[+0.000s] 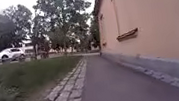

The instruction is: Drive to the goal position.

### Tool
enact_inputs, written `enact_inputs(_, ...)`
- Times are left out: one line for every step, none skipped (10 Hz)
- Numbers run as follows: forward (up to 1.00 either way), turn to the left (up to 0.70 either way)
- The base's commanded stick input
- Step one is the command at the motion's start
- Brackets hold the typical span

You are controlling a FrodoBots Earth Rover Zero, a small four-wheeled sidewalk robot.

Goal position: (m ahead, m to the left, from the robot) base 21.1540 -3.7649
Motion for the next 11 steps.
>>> enact_inputs(0.45,0.0)
enact_inputs(0.45,0.0)
enact_inputs(0.45,0.0)
enact_inputs(0.45,0.0)
enact_inputs(0.45,0.0)
enact_inputs(0.45,0.0)
enact_inputs(0.45,0.0)
enact_inputs(0.45,0.0)
enact_inputs(0.45,0.0)
enact_inputs(0.45,0.0)
enact_inputs(0.45,0.0)
